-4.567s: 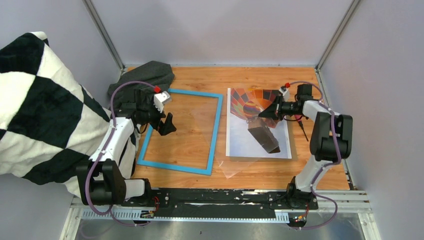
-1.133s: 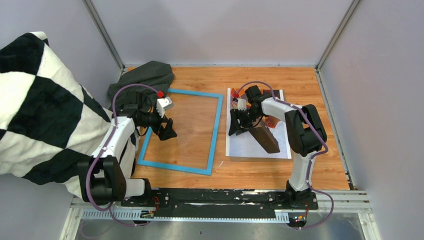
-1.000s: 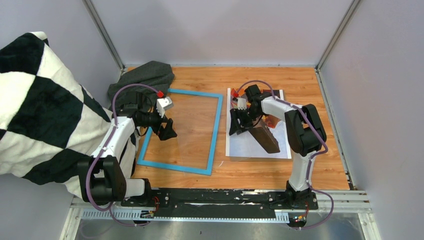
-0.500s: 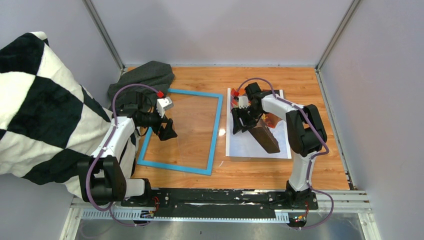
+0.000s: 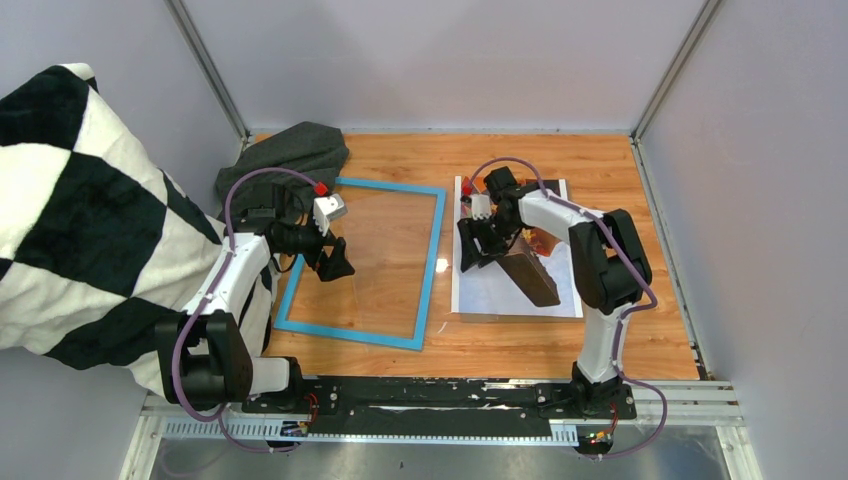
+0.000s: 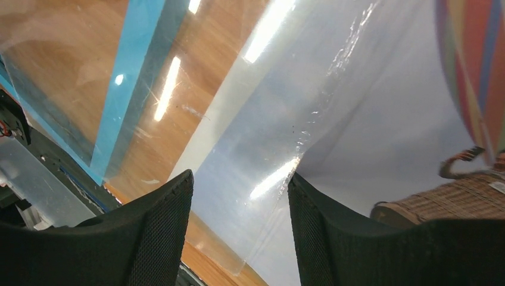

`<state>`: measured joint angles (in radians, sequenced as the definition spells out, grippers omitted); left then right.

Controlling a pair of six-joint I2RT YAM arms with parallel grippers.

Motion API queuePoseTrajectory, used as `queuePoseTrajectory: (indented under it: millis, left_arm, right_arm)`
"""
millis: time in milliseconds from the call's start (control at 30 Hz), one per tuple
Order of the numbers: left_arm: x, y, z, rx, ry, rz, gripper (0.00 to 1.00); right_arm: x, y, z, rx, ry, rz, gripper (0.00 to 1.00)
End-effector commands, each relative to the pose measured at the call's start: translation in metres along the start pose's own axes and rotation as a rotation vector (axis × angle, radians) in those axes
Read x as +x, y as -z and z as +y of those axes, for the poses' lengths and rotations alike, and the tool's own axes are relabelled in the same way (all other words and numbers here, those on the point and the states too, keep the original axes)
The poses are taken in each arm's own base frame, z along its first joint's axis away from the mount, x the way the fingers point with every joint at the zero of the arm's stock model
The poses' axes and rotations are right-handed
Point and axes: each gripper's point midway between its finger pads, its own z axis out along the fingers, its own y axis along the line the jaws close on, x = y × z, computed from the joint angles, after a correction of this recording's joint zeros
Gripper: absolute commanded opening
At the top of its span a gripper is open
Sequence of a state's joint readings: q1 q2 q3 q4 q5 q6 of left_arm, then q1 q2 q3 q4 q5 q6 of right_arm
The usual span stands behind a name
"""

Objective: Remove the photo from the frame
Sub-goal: Place the photo frame item at the center of the board.

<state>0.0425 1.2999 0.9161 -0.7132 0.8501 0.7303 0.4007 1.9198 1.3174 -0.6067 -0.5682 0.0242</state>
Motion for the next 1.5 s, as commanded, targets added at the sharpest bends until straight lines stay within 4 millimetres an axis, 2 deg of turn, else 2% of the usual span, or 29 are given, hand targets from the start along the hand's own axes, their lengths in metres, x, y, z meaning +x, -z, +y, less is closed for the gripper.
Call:
queuePoseTrajectory:
  millis: [0, 267, 1067, 1467]
  left_arm:
    - [0.003, -0.001, -0.003, 0.024, 0.004, -0.002, 1.0]
    - [0.003, -0.002, -0.004, 0.028, 0.001, -0.003, 1.0]
    - [0.001, -0.001, -0.008, 0.041, -0.005, -0.011, 1.0]
    - [0.0, 0.0, -0.009, 0.045, -0.01, -0.016, 1.0]
  right_arm:
    - [0.006, -0.005, 0.025, -0.047, 0.089, 0.04, 0.61]
    - [0.009, -0.013, 0.045, -0.06, 0.168, 0.062, 0.61]
    - [0.021, -0.041, 0.08, -0.096, 0.265, 0.175, 0.61]
    - [0.028, -0.05, 0.114, -0.147, 0.362, 0.21, 0.62]
